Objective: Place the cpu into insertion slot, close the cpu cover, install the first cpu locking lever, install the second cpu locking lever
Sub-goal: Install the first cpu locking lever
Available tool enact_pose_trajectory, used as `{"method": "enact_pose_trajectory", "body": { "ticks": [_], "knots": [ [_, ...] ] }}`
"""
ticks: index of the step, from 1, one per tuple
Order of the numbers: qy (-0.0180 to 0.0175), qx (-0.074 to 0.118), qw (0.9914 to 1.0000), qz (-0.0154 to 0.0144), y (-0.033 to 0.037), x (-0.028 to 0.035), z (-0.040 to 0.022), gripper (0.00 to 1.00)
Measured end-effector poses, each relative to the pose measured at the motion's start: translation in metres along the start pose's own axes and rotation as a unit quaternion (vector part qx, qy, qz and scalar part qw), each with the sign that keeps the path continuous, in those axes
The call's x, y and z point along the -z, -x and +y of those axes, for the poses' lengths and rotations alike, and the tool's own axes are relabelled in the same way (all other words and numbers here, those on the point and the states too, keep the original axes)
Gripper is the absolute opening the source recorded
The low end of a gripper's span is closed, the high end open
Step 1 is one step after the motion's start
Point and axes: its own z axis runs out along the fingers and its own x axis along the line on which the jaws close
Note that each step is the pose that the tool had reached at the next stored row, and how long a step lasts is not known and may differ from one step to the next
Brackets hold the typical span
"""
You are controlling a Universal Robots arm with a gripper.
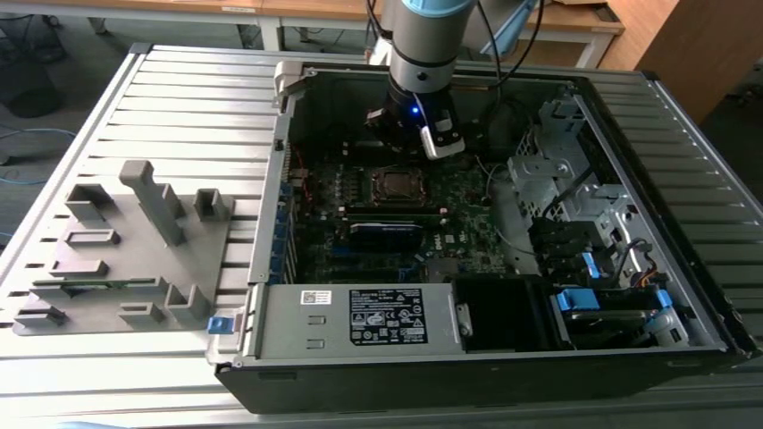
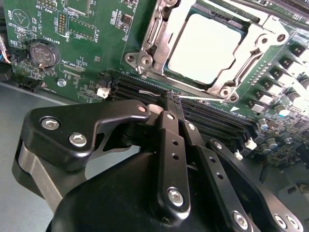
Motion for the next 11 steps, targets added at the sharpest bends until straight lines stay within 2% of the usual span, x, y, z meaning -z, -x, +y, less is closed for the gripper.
{"method": "enact_pose_trajectory", "body": {
  "ticks": [4, 5, 11],
  "knots": [
    [0.0014, 0.002, 0.99997, -0.0072, 0.0, -0.0001, 0.0, 0.1],
    [0.0016, 0.002, 0.99996, -0.0081, 0.0, -0.0002, 0.0, 0.1],
    [0.0016, 0.002, 0.99995, -0.0093, -0.0005, -0.0001, -0.0001, 0.1]
  ]
}}
